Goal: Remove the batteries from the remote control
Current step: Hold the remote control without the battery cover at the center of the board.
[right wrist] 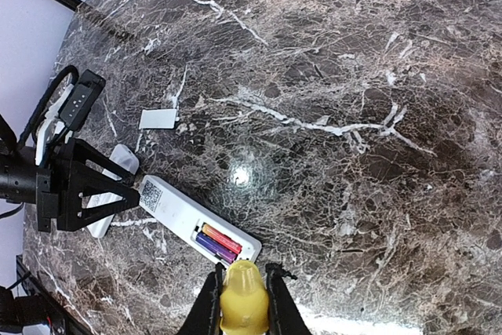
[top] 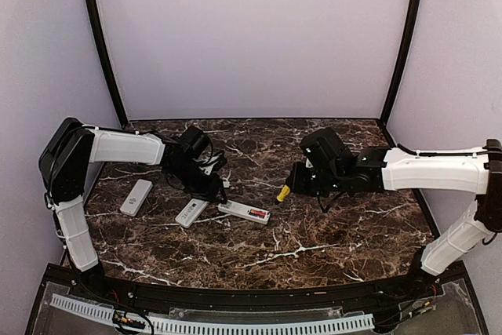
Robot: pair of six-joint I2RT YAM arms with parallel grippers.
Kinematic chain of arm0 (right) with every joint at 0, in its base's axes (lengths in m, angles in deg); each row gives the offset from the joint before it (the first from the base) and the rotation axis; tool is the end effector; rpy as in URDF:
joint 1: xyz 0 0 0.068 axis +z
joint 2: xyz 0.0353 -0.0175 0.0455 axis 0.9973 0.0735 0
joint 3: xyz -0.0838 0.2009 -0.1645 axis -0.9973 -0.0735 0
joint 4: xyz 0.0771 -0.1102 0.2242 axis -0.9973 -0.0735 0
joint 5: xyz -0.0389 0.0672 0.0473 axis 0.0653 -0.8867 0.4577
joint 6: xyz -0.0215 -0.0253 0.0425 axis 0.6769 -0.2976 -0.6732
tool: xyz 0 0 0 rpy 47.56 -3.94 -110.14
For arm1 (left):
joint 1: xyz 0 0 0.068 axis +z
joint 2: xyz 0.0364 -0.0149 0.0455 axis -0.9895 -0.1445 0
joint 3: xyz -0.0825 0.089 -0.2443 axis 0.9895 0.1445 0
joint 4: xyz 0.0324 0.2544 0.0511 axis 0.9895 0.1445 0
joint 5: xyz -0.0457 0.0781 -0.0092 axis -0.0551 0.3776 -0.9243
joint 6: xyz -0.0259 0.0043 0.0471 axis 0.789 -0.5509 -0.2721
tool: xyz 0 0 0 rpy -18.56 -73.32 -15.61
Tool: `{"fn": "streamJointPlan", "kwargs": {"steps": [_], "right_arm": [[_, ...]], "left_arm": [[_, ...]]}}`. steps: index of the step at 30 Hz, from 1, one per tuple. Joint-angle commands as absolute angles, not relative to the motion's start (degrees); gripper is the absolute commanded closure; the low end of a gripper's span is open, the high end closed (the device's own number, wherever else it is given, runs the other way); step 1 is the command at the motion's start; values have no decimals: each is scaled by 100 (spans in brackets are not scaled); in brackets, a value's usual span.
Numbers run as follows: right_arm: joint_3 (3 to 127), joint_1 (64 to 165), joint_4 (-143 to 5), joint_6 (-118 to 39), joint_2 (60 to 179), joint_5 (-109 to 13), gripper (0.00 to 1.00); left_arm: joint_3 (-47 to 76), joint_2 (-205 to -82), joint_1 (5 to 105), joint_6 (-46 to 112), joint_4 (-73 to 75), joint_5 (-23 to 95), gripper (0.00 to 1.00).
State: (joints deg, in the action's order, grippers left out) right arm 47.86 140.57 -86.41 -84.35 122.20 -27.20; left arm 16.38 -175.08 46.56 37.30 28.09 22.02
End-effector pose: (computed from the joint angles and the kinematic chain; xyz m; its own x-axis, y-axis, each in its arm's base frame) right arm 0.1895 0.2540 0.2503 -0.7916 0.1965 -0.5785 -0.1234 0.8760 0.4663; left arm 0.3036 -0.2304 0.1719 -0.8788 0.3124 -0.3607 0.4578 0.7654 -0.4523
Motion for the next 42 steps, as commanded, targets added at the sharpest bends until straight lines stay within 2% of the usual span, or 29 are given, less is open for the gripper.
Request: {"fn": "streamJointPlan", "kwargs": {"steps": [1,42], "right_arm": [[4852,14121,-8662,-8529,12312,-2491,100],[4845,14121,-8460,-8726,12211,-2382,100]], "left_arm": [[1642,-17581,4680,3724,2847,2095,59],[1528,-17898,4627,3689,2939,1973,76]]}}
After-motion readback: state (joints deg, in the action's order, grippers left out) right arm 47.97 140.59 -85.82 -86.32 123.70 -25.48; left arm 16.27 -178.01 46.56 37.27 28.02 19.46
